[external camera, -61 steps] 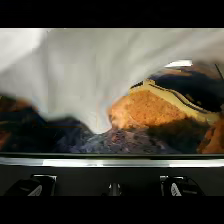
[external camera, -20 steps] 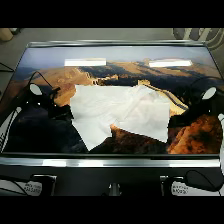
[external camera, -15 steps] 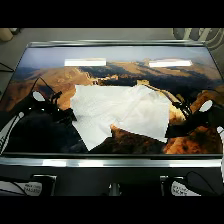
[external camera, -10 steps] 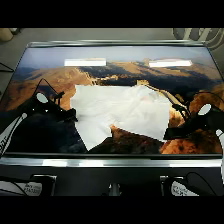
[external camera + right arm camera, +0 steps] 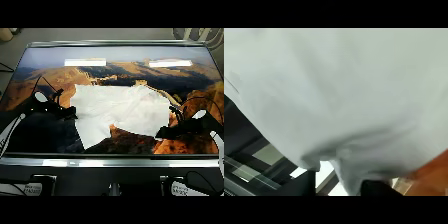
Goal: Fold the shirts.
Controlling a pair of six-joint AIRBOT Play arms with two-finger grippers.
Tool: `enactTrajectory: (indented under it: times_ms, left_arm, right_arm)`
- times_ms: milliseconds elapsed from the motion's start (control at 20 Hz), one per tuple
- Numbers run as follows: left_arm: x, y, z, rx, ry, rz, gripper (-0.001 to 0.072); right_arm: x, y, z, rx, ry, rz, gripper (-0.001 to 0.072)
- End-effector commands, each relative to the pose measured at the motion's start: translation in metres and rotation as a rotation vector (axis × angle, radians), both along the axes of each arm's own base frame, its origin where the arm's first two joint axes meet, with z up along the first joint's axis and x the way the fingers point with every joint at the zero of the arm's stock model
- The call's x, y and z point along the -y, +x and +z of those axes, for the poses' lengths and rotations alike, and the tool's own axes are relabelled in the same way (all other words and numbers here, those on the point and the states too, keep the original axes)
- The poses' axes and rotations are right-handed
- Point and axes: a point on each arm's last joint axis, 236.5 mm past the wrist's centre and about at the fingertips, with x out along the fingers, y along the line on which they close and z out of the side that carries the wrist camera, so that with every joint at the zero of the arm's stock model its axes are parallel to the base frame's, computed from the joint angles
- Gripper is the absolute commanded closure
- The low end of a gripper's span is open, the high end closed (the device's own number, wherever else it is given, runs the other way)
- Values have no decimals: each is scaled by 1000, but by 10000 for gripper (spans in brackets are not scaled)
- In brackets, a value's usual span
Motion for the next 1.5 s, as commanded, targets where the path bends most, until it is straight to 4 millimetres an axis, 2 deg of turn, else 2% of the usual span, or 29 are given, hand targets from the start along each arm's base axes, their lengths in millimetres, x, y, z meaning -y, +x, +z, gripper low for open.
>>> enactTrajectory:
  times_ms: [0, 50, 150, 250, 350, 400, 450, 500, 550, 600, 650, 700, 750, 800, 850, 950, 1100, 1200, 1300, 1400, 1450]
  left_arm:
    - [0, 3, 9, 24, -1, -1, 677]
    - [1, 6, 16, 40, -3, -4, 677]
    - [0, 26, 49, 136, -7, -7, 678]
    - [-3, 55, 116, 323, -6, -11, 678]
    - [-8, 78, 219, 574, -8, 1, 678]
    - [-10, 80, 286, 730, -9, 8, 679]
    - [-12, 75, 354, 893, -11, 17, 679]
    - [-14, 57, 433, 1086, -16, 34, 678]
    - [-16, 30, 505, 1268, -22, 54, 678]
    - [-23, -8, 575, 1460, -14, 86, 679]
    - [-31, -49, 627, 1612, -4, 118, 678]
    - [-38, -90, 666, 1727, -9, 164, 678]
    - [-44, -124, 688, 1798, -29, 208, 678]
    - [-46, -153, 700, 1841, -53, 228, 679]
    - [-47, -168, 704, 1862, -51, 231, 679]
    - [-46, -186, 705, 1871, -44, 220, 679]
    - [-50, -180, 688, 1802, 3, 221, 679]
    - [-56, -165, 671, 1737, 67, 217, 679]
    - [-60, -144, 649, 1661, 107, 210, 679]
    - [-61, -103, 605, 1512, 142, 185, 678]
    - [-59, -75, 570, 1402, 154, 163, 678]
  right_arm:
    - [-1, 1, -8, -14, 5, -21, 635]
    - [0, 3, -5, 4, 3, -3, 689]
    - [5, 20, 16, 101, -8, 69, 690]
    - [18, 60, 65, 283, -69, 106, 691]
    - [35, 110, 155, 555, -175, 110, 691]
    - [42, 131, 220, 726, -242, 110, 692]
    - [48, 140, 289, 896, -322, 106, 694]
    - [55, 139, 371, 1091, -431, 93, 694]
    - [60, 126, 448, 1274, -546, 70, 693]
    - [64, 97, 524, 1453, -672, 35, 693]
    - [64, 63, 579, 1583, -769, -5, 693]
    - [64, 27, 620, 1674, -831, -70, 693]
    - [61, -1, 642, 1729, -856, -113, 693]
    - [54, -19, 653, 1768, -864, -122, 693]
    - [51, -29, 656, 1781, -866, -122, 693]
    - [47, -35, 656, 1786, -861, -118, 693]
    - [49, -26, 650, 1758, -843, -119, 693]
    - [53, -12, 633, 1692, -828, -95, 693]
    - [59, 13, 600, 1567, -792, -51, 693]
    - [59, 47, 534, 1335, -688, 41, 693]
    - [63, 63, 491, 1177, -631, 95, 693]
